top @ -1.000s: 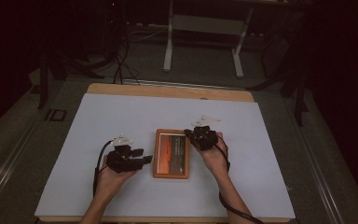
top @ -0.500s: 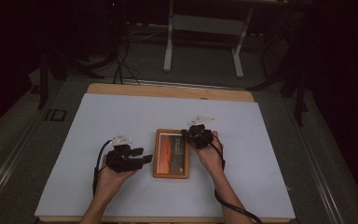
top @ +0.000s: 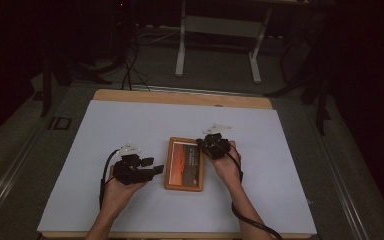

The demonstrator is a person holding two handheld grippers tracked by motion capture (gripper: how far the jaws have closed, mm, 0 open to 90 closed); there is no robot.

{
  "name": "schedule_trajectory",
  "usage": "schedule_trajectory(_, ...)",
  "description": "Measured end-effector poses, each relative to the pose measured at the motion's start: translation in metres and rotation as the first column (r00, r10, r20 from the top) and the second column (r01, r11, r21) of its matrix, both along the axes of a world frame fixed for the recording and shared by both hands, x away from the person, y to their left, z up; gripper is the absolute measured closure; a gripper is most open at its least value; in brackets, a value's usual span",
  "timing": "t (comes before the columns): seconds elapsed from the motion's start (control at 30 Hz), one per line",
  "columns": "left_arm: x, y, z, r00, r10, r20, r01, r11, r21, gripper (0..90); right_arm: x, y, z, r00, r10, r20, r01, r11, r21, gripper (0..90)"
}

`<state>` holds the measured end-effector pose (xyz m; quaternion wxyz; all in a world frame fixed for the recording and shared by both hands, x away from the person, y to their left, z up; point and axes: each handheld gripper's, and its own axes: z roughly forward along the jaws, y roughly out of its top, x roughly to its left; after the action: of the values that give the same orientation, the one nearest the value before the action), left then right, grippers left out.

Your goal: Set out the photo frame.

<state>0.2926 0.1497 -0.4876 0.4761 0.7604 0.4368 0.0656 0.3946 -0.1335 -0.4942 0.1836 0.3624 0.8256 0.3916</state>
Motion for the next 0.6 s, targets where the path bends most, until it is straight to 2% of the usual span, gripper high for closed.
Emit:
schedule_trajectory(0.23,0.0,-0.001,0.0,0.9999,-0.01,-0.004,0.01,0.9999,-0.008,43.1,0.002,-0.006,-0.004,0.9997,-0.021,-0.011,0.021,0.9998,0.001,89.9)
schedule_trajectory(0.37,-0.001,-0.002,0.001,0.9996,-0.029,-0.005,0.029,0.9993,-0.025,41.6,0.004,-0.011,-0.008,0.999,-0.028,-0.034,0.028,0.9995,0.017,90.0)
schedule_trajectory(0.6,-0.001,-0.004,0.001,0.9992,-0.039,-0.006,0.039,0.9988,-0.031,40.8,0.007,-0.017,-0.017,0.997,-0.051,-0.059,0.051,0.9987,0.002,90.0)
